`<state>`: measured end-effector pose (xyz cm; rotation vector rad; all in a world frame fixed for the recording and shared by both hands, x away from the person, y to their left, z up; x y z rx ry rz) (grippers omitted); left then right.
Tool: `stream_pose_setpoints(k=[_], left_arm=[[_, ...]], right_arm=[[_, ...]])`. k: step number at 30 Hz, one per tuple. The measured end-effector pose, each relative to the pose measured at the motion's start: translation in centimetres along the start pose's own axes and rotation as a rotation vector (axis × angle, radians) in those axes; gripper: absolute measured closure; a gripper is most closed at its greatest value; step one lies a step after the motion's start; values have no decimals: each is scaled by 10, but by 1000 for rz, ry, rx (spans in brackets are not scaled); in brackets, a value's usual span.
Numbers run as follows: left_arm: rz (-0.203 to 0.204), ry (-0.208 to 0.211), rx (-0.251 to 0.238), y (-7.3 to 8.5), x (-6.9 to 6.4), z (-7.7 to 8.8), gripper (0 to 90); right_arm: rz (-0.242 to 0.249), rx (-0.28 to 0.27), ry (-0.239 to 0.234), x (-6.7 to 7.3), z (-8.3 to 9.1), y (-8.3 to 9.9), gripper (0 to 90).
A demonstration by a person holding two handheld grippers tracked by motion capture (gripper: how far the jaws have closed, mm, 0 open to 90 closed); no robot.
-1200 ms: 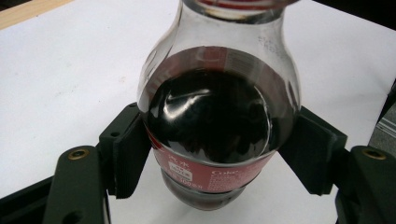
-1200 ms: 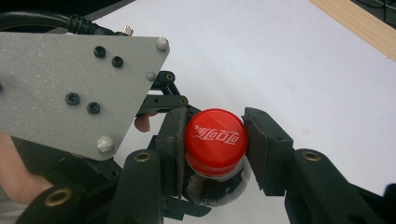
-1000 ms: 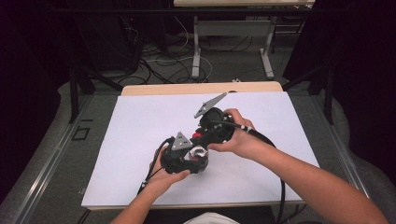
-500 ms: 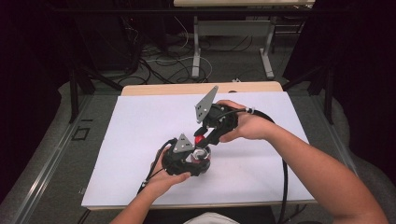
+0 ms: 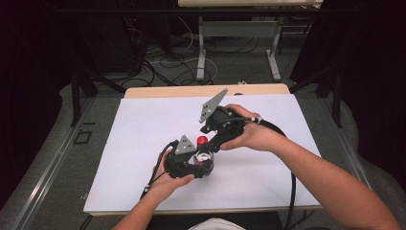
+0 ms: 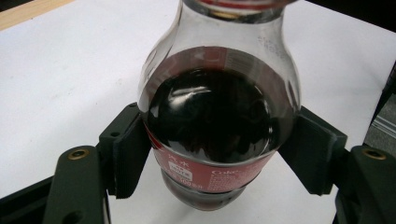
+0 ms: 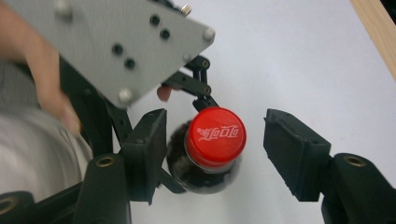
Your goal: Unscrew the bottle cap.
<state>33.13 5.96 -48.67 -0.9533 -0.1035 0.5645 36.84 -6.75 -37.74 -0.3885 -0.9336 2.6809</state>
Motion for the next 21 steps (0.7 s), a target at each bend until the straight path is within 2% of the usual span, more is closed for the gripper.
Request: stream_pose_setpoints(k=[3, 6, 7, 10, 11, 12, 14, 18, 21], left_arm=[[16, -7, 7, 0, 0, 1, 301], [22, -5, -3, 0, 1, 1, 301], [24, -9, -3, 0, 1, 1, 301], [24, -11, 0, 0, 1, 1, 301], [26, -7, 0, 0, 1, 1, 301], [25, -13, 4, 0, 0, 1, 301], [12, -25, 4, 0, 1, 1, 301], [6, -17, 2, 0, -1, 0, 301], [5, -13, 7, 0, -2, -1, 301]], right_arm=[[-121, -2, 51, 4, 3, -1, 398], [-175, -2, 99, 6, 3, -2, 428], [-197, 16, 110, 8, 4, -1, 459], [-231, 32, 121, 11, 3, 0, 515], [-230, 31, 115, 12, 1, 0, 516], [-235, 28, 133, 13, 0, 0, 516], [-240, 30, 140, 15, -3, 0, 517], [-211, 32, 144, 18, -8, -1, 536], [-166, 32, 151, 17, -10, -3, 601]])
Point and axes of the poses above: each handheld gripper's, and its own axes: z roughly backward along the jaws, y roughly out of its underside, x roughly to its left, the point moved 3 cm from there along -z, roughly forward along the jaws, and after that the axes turned 11 degrees about y, right-handed, at the moved point
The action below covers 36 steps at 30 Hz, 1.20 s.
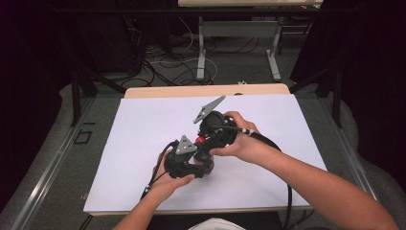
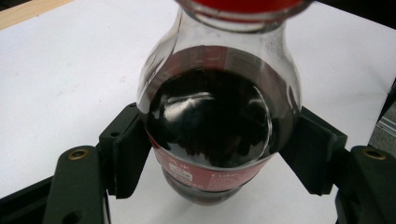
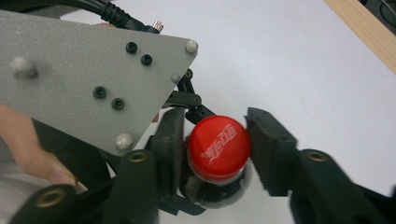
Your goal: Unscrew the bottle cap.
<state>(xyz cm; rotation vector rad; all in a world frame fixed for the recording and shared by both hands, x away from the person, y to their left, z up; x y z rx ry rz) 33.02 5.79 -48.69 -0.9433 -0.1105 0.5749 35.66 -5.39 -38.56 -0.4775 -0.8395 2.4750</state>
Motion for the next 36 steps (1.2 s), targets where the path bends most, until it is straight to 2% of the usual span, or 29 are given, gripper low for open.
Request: stream_pose_setpoints(k=[2, 3, 5, 7, 8, 9, 10, 11, 13, 16, 19, 21, 22, 23, 24, 26, 28, 29, 30, 32, 34, 36], left_arm=[[0, 3, 0, 0, 0, 0, 301], [-2, 4, 1, 0, 0, 0, 301], [-10, 10, 6, 0, 0, 0, 301], [-15, 18, 8, 0, -1, -1, 301], [-17, 24, 8, 0, -2, -1, 301], [-20, 30, 9, 0, -3, -1, 301], [-20, 32, 11, 0, -3, -2, 302], [-25, 40, 12, 0, -4, -2, 302], [-24, 43, 12, 0, -5, -3, 301], [-33, 42, 17, 0, -6, -3, 302], [-34, 39, 14, 0, -6, -3, 302], [-24, 47, 8, 0, -6, -2, 302], [-18, 44, 5, 0, -5, -2, 302], [-17, 36, 5, 0, -4, -2, 301], [-11, 33, 5, 0, -3, -1, 302], [-10, 19, 6, 0, 0, 0, 302], [-2, 10, 7, 0, 1, 0, 302], [14, 6, 5, 1, 1, 0, 301], [8, 2, 4, 0, 2, 0, 302], [16, 3, 6, 1, 2, 1, 302], [18, 1, 4, 1, 2, 0, 302], [8, 1, 16, 1, 2, 1, 302]], right_arm=[[15, 17, -33, -2, 0, -1, 604], [45, 12, -47, -5, -1, -2, 607], [72, 27, -83, -9, -2, -3, 609], [129, 30, -144, -13, -2, -4, 611], [159, 34, -158, -15, -2, -4, 611], [189, 34, -196, -17, -2, -4, 612], [209, 40, -212, -19, -3, -4, 612], [274, 34, -262, -24, -4, -4, 612], [284, 36, -278, -25, -4, -4, 612], [354, 19, -328, -27, -4, -3, 611], [432, -7, -341, -28, -4, -4, 608], [414, -5, -323, -26, -2, -4, 583], [419, -14, -302, -26, -2, -4, 544], [402, -10, -279, -26, -2, -4, 502], [375, -5, -251, -26, -1, -4, 467], [286, 7, -216, -25, 1, -4, 438], [178, 44, -177, -25, 3, -3, 431], [126, 59, -155, -25, 3, -2, 427], [105, 68, -132, -25, 3, -1, 431], [53, 83, -122, -22, 4, 1, 444], [19, 86, -110, -17, 2, 3, 472], [5, 89, -112, -13, 2, 4, 490]])
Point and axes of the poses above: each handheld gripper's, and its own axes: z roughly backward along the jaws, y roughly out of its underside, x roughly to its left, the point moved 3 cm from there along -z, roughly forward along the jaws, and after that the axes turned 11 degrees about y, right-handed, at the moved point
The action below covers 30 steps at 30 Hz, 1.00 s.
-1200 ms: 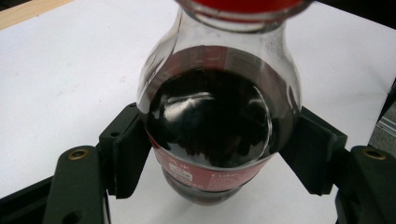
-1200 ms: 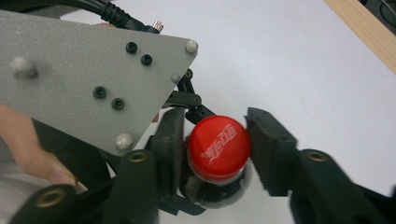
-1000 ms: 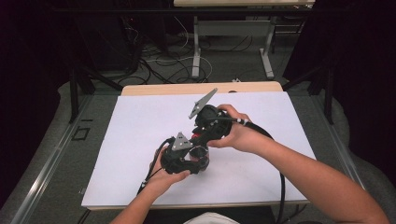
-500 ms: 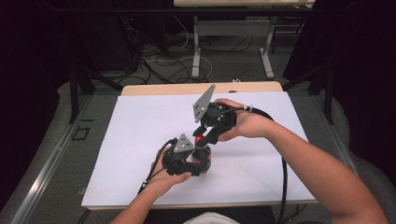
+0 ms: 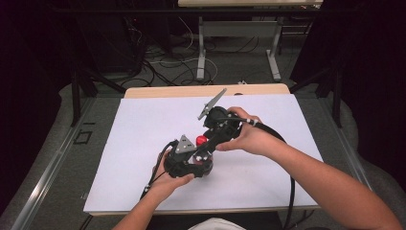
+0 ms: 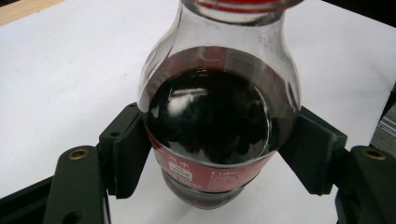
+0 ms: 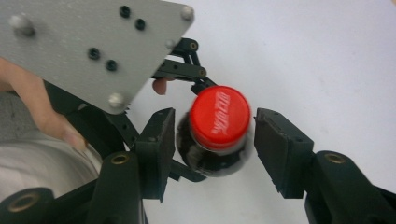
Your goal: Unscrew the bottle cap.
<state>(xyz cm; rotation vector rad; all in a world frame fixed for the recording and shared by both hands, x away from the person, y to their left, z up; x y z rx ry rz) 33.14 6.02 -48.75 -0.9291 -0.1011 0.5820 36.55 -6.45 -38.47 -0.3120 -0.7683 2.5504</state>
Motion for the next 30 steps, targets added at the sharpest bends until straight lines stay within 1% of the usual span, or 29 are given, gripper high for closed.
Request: stream_pose_setpoints(k=[1, 2, 3, 4, 5, 6, 7, 8, 9, 10, 11, 12, 13, 14, 15, 17, 18, 19, 21, 22, 23, 24, 25, 26, 27, 28, 29, 30], left_arm=[[7, -5, 0, 0, -1, 0, 302], [6, -2, -1, 0, -1, -1, 301], [3, -1, 0, 0, -1, 0, 301], [9, -3, -8, 0, -2, -1, 301], [-1, -7, -16, -1, -1, -1, 302], [-1, -7, -19, -1, -2, -2, 301], [-1, -6, -17, -1, -2, -1, 302], [-7, -2, -11, -1, -2, -1, 301], [-2, 0, -19, -1, -3, -2, 302], [-17, -2, 4, -1, -2, -1, 302], [-16, 3, 2, -1, -2, -2, 301], [-18, 5, 0, -1, -3, -2, 301], [-20, 8, 2, -1, -3, -2, 302], [-15, 14, 1, 0, -4, -3, 302], [-18, 12, 2, 0, -4, -3, 302], [-25, 18, 4, 0, -4, -4, 302], [-25, 21, 3, 0, -4, -4, 302], [-29, 25, 1, 0, -4, -4, 302], [-31, 38, 0, 0, -5, -4, 302], [-37, 48, 9, 0, -6, -3, 302], [-44, 42, 6, 0, -6, -4, 302], [-44, 52, 3, 0, -7, -4, 302], [-56, 50, 4, 0, -8, -4, 302], [-56, 56, 4, 0, -9, -4, 302], [-63, 66, 17, -1, -9, -3, 302], [-56, 63, -2, -1, -10, -4, 302], [-64, 63, 0, -1, -10, -4, 302], [-56, 65, 5, -1, -11, -4, 302]], right_arm=[[-11, 3, 15, 3, 0, 0, 494], [-8, 0, 23, 4, -1, 0, 503], [0, -9, 50, 5, -2, -1, 527], [0, -3, 64, 7, -2, -2, 542], [10, -11, 67, 7, -3, -2, 545], [10, -12, 76, 8, -4, -3, 545], [10, -8, 70, 8, -5, -4, 545], [9, -4, 77, 9, -5, -4, 551], [9, -4, 72, 9, -6, -5, 558], [22, -4, 70, 9, -7, -5, 575], [41, -3, 77, 7, -7, -6, 589], [41, 1, 62, 7, -7, -6, 600], [61, 0, 41, 5, -7, -7, 602], [79, 14, 32, 4, -7, -7, 603], [94, 20, 4, 2, -7, -8, 604], [137, 25, -24, -2, -8, -9, 606], [172, 23, -46, -5, -8, -9, 607], [176, 23, -70, -6, -8, -9, 608], [246, 15, -106, -9, -8, -9, 608], [277, 6, -129, -10, -8, -9, 609], [291, 6, -143, -10, -7, -9, 609], [329, -1, -163, -11, -7, -9, 609], [362, -5, -177, -11, -6, -8, 608], [403, -14, -195, -13, -6, -8, 608], [427, -17, -214, -13, -6, -8, 608], [453, -24, -228, -14, -6, -8, 608], [469, -27, -237, -14, -5, -8, 608], [480, -27, -244, -14, -4, -8, 608]])
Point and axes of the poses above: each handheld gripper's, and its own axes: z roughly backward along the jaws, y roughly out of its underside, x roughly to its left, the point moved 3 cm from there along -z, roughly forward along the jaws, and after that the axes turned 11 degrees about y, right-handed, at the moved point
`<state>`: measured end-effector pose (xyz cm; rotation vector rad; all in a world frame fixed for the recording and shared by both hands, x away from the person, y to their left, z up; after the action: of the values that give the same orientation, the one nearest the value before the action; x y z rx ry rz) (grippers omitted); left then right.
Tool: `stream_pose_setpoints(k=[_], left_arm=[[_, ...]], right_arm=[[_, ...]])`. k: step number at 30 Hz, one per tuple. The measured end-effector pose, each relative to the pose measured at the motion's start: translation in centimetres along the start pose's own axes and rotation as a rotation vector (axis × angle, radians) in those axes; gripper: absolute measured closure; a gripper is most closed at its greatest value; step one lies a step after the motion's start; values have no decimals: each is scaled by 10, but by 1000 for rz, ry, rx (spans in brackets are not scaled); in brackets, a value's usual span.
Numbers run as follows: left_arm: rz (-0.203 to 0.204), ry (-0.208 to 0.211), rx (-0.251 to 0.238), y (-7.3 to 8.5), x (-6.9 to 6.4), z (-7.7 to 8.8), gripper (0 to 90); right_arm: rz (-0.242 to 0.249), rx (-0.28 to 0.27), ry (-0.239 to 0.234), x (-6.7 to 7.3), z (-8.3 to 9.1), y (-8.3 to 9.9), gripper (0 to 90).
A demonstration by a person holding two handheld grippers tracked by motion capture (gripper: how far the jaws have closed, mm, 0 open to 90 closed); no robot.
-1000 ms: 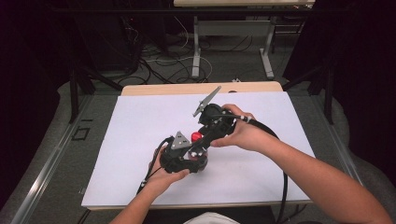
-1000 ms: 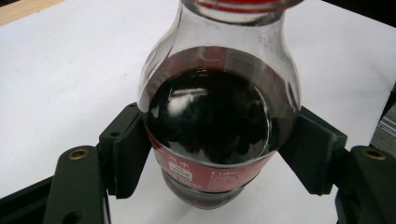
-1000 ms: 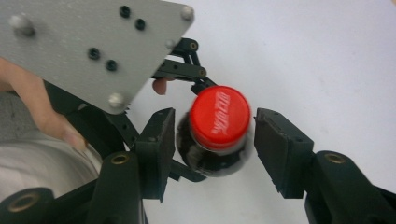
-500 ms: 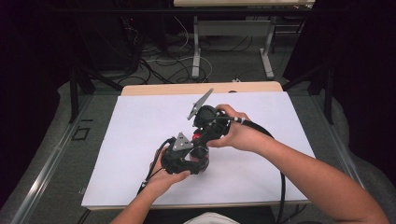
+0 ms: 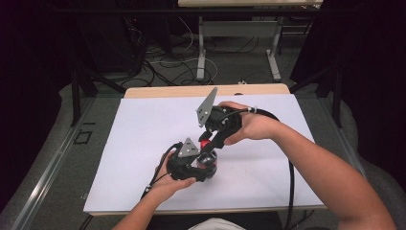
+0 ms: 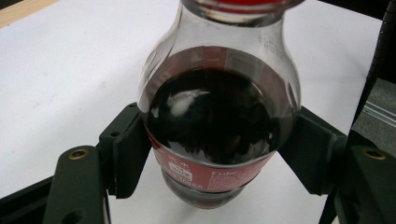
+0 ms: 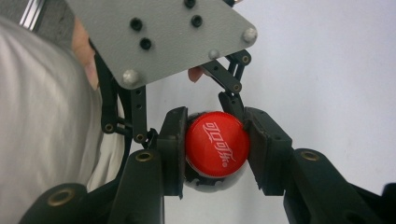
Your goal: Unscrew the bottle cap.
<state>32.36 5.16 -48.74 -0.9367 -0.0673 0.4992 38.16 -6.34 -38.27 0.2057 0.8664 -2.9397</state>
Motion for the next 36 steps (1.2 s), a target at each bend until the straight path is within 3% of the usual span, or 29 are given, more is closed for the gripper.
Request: stream_pose_setpoints(k=[4, 11, 16, 18, 27, 34, 36], left_arm=[[7, -1, -3, 1, 2, -1, 302], [4, -12, -2, 1, 4, -1, 302], [17, -18, -6, 1, 6, 0, 301], [17, -17, 9, 2, 7, 1, 302], [38, -42, -25, 2, 14, 4, 301], [63, -66, -25, 3, 21, 12, 302], [69, -66, -39, 3, 24, 13, 302]], right_arm=[[47, -16, 13, 0, 1, 0, 608], [4, 1, 48, 1, 3, -1, 608], [-70, -13, 71, -2, 9, 0, 608], [-80, -18, 73, -4, 11, 2, 609], [-115, -7, 110, -3, 16, 10, 609], [-160, -9, 177, 1, 18, 18, 609], [-213, -7, 205, 4, 19, 20, 609]])
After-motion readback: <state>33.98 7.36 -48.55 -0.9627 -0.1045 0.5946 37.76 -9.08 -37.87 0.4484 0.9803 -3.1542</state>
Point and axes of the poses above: each handheld gripper's, and its own axes: z roughly backward along the jaws, y roughly out of its underside, x roughly to its left, the point moved 3 cm from there along -z, roughly forward along the jaws, and after that the axes turned 11 degrees about y, right-handed, at the moved point
